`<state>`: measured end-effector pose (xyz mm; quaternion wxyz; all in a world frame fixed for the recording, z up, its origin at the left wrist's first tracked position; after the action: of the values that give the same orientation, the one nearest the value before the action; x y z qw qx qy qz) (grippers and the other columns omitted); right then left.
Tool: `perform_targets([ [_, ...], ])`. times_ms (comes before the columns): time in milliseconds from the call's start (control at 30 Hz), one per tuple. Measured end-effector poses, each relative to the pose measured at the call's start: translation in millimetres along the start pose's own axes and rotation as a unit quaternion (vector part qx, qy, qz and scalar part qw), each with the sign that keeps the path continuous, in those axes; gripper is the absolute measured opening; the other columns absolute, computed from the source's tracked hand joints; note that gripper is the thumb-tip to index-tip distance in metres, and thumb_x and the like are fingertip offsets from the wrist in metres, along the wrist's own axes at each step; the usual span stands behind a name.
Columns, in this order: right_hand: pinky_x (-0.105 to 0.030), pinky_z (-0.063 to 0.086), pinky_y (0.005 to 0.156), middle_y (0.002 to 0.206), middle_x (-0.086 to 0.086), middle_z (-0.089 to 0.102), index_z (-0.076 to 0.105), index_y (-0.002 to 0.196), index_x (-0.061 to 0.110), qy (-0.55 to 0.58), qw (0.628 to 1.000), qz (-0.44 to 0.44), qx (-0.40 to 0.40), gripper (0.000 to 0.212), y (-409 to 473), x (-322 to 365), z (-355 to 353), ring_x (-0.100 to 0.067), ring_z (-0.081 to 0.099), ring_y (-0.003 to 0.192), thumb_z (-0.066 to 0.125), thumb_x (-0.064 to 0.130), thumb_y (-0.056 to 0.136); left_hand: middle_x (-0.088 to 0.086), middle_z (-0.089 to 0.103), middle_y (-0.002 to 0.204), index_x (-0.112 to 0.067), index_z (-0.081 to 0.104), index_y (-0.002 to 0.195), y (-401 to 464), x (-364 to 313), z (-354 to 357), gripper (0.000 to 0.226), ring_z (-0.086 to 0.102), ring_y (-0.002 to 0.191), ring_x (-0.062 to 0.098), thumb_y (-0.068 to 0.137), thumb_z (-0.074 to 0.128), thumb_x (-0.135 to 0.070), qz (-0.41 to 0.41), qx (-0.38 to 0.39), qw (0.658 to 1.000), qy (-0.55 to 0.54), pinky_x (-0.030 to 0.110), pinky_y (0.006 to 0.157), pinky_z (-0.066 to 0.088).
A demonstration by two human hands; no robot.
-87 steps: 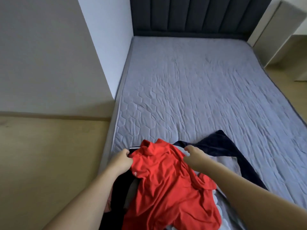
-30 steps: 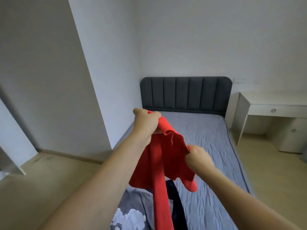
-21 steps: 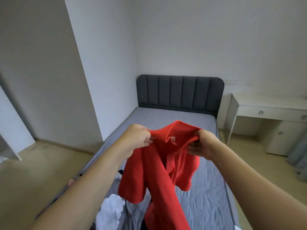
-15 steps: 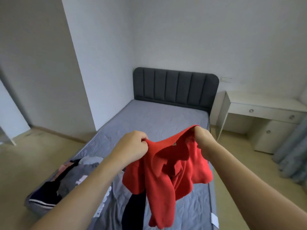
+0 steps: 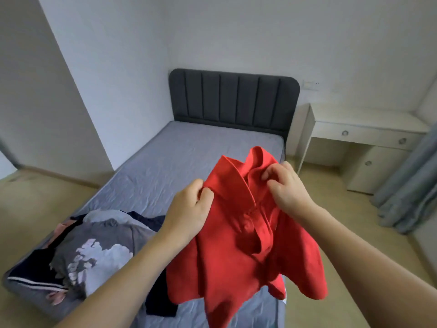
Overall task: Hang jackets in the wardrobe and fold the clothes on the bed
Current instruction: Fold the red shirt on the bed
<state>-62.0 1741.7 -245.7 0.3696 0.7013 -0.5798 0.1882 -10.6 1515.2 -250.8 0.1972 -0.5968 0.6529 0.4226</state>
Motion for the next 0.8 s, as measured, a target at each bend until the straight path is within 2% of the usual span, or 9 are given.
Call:
perform_targets([
  [67,-0.038,0.045,0.082,0.101,0.002,0.042,0.049,0.099,0.023,-0.116,0.990,-0.031,0.070,0.021,21.8,-45.6,15.7,-0.027,0.055,0.089,0.050,0.014,0.079,0.004,0.038,0.057,-0.009,0.030,0.073,23.2,21.3,32.9,0.032,0.041,0.063,0.034,0.097,0.044,-0.024,-0.027,0.018,0.998,0.060,0.043,0.059,0.030],
  [200,-0.042,0.047,0.074,0.112,-0.004,0.040,0.042,0.125,0.020,-0.204,0.961,-0.074,0.172,0.043,73.4,-141.9,76.8,-0.037,0.057,0.090,0.047,0.009,0.084,0.017,0.058,0.077,-0.012,0.036,0.078,77.2,94.6,115.8,0.028,0.055,0.082,0.041,0.101,0.039,-0.027,-0.058,0.048,0.974,0.215,0.043,0.065,0.036],
  [267,-0.042,0.046,0.070,0.116,-0.006,0.040,0.041,0.131,0.020,-0.229,0.950,-0.091,0.191,0.052,104.2,-200.5,132.1,-0.038,0.056,0.092,0.046,0.003,0.082,0.019,0.064,0.088,-0.013,0.040,0.084,110.1,154.4,170.1,0.025,0.061,0.088,0.041,0.102,0.035,-0.030,-0.059,0.052,0.953,0.294,0.042,0.067,0.040],
  [367,-0.045,0.048,0.080,0.122,-0.008,0.040,0.034,0.142,0.024,-0.255,0.941,-0.083,0.204,0.067,131.5,-300.0,235.3,-0.036,0.050,0.106,0.047,-0.001,0.081,0.020,0.067,0.103,-0.010,0.051,0.105,142.0,268.6,265.4,0.024,0.063,0.101,0.041,0.102,0.037,-0.029,-0.093,0.072,0.908,0.403,0.043,0.078,0.047],
  [467,-0.047,0.043,0.092,0.134,-0.008,0.037,0.018,0.152,0.032,-0.301,0.933,-0.042,0.193,0.073,121.7,-417.1,342.6,-0.035,0.043,0.117,0.048,0.011,0.088,0.013,0.054,0.130,-0.013,0.048,0.124,130.5,399.8,374.1,0.030,0.048,0.122,0.034,0.097,0.043,-0.025,-0.135,0.089,0.873,0.460,0.046,0.101,0.036],
  [533,-0.053,0.032,0.103,0.148,-0.006,0.026,0.008,0.153,0.037,-0.327,0.920,0.012,0.217,0.072,93.6,-502.5,410.0,-0.034,0.034,0.131,0.047,0.030,0.093,0.012,0.030,0.154,-0.019,0.034,0.145,94.9,484.5,449.3,0.049,0.025,0.142,0.033,0.099,0.038,-0.037,-0.203,0.136,0.870,0.429,0.053,0.116,0.014],
  [633,-0.064,0.006,0.113,0.162,-0.001,0.004,-0.003,0.152,0.042,-0.355,0.879,0.068,0.311,0.068,32.1,-622.1,490.8,-0.030,0.008,0.148,0.031,0.058,0.095,0.002,-0.006,0.165,-0.035,0.005,0.155,14.5,588.0,539.0,0.065,-0.010,0.150,0.028,0.098,0.020,-0.061,-0.265,0.222,0.859,0.378,0.062,0.115,-0.011],
  [700,-0.063,0.000,0.115,0.163,0.000,0.000,-0.001,0.153,0.040,-0.346,0.887,0.069,0.297,0.071,2.3,-675.5,523.6,-0.029,0.000,0.149,0.013,0.069,0.090,0.000,-0.004,0.165,-0.039,0.004,0.155,-22.3,632.0,569.1,0.068,-0.012,0.150,0.028,0.093,0.014,-0.067,-0.233,0.189,0.865,0.403,0.066,0.113,-0.009],
  [800,-0.057,-0.002,0.115,0.162,0.001,0.011,0.012,0.153,0.040,-0.329,0.925,0.016,0.189,0.086,-5.0,-701.4,540.2,-0.027,0.005,0.149,-0.003,0.071,0.075,0.000,0.005,0.165,-0.040,0.010,0.154,-21.7,653.0,582.0,0.068,-0.005,0.151,0.030,0.092,0.016,-0.067,-0.175,0.108,0.871,0.446,0.066,0.112,-0.008],
])
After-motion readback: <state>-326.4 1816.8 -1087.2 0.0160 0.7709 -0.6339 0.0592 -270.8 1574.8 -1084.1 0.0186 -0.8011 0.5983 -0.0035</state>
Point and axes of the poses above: each hand's wrist, its own y-axis towards the middle knuckle, its own z-axis out of the palm, x = y × z, the point moved 2 cm from there along y, towards the middle knuckle
